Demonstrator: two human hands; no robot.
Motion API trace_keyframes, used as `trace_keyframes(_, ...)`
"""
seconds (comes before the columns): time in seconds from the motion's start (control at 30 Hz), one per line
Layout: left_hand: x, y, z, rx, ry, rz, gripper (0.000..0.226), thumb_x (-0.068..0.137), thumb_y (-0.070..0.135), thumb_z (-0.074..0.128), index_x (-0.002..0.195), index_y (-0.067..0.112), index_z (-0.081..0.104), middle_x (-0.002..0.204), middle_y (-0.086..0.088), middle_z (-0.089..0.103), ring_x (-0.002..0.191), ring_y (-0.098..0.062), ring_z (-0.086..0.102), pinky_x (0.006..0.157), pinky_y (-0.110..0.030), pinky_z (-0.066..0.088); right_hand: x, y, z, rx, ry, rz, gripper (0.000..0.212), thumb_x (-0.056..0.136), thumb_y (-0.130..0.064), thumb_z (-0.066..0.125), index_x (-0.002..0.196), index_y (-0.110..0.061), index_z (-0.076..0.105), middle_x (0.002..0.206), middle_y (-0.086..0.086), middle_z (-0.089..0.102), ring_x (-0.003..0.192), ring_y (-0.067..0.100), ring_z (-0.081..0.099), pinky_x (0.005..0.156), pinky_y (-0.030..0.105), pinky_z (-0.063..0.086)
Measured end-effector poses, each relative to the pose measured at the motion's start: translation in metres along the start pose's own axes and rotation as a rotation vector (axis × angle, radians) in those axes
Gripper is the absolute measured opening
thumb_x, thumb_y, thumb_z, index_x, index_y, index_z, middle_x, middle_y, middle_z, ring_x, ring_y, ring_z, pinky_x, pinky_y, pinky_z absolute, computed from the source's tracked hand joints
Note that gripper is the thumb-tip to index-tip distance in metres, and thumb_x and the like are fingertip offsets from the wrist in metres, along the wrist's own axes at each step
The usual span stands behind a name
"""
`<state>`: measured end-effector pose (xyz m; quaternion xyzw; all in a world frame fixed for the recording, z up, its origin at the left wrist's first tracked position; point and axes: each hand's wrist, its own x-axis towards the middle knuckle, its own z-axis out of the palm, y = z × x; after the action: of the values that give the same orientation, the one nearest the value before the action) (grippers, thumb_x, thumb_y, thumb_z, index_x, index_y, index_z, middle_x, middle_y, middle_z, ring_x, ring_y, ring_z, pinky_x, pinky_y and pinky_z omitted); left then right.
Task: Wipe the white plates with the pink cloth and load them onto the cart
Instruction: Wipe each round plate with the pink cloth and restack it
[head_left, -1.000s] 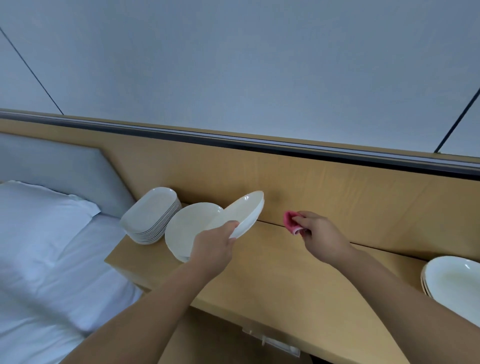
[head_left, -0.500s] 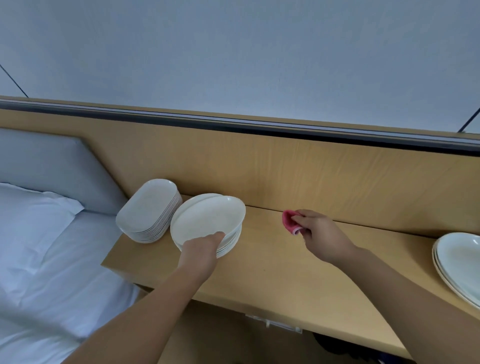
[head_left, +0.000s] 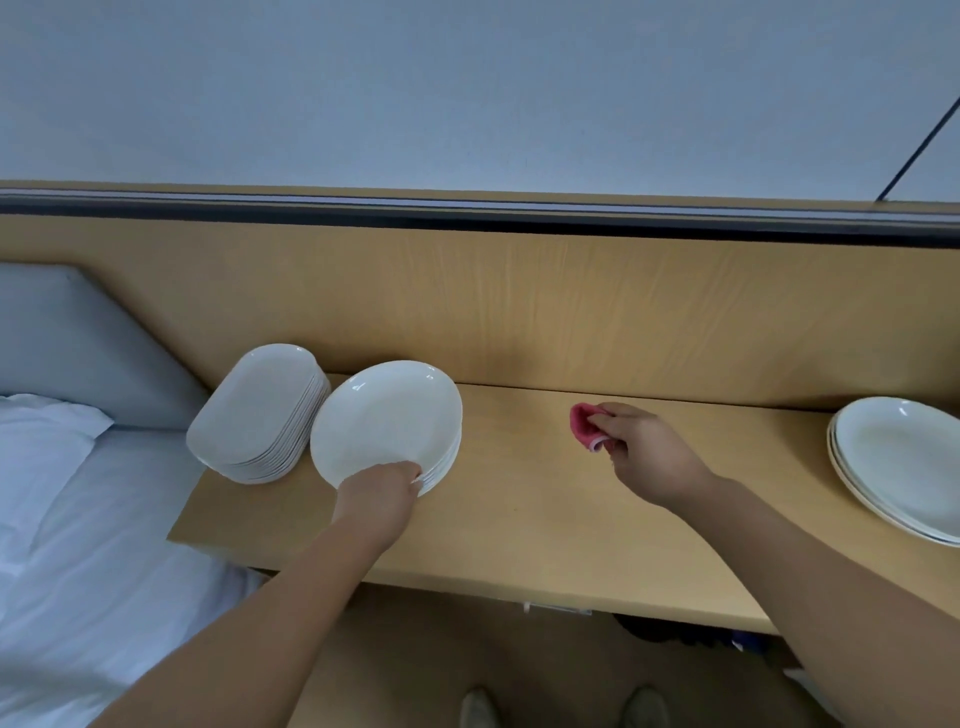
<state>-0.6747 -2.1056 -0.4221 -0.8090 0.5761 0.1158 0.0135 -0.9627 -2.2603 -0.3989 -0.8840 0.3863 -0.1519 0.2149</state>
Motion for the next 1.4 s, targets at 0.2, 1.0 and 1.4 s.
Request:
trace_keyframes(0.2, 0.017, 0.059, -0.015, -0.047, 0.140, 0.118, 0.034, 0.099, 0.037, 0.042, 0.128, 0.020, 0.054, 0.123, 0.005, 0.059, 0.109, -0.017, 0.053, 0.078, -0.032, 0.047, -0.023, 0.027, -0.017, 0.009, 0.035, 0.053, 0.035, 0.077, 0.018, 0.049, 0.089, -0.008, 0.069, 0.100, 0.004, 0.065, 0.090, 0.025, 0.059, 0.079, 0.034, 0.047)
trace_keyframes(1.0, 0.106, 0.478, 0.043, -0.074, -0.073, 0.543, 0.022, 0.100, 0.035, 0.038, 0.094, 0.016, 0.046, 0.085, -0.003, 0.058, 0.082, -0.026, 0.059, 0.060, -0.031, 0.035, -0.184, 0.256, -0.160, 0.030, 0.174, 0.496, 0.036, 0.082, 0.014, 0.045, 0.095, -0.011, 0.068, 0.104, -0.006, 0.060, 0.095, 0.015, 0.056, 0.086, 0.029, 0.050)
trace_keyframes(1.4, 0.147, 0.541, 0.083, -0.244, -0.233, 0.326, 0.021, 0.096, 0.024, 0.049, 0.111, 0.012, 0.057, 0.099, -0.002, 0.065, 0.084, -0.021, 0.058, 0.064, -0.027, 0.038, -0.182, 0.321, -0.154, 0.088, 0.213, 0.412, 0.047, 0.066, 0.021, 0.043, 0.078, -0.021, 0.060, 0.088, -0.016, 0.054, 0.084, -0.001, 0.050, 0.073, 0.033, 0.052)
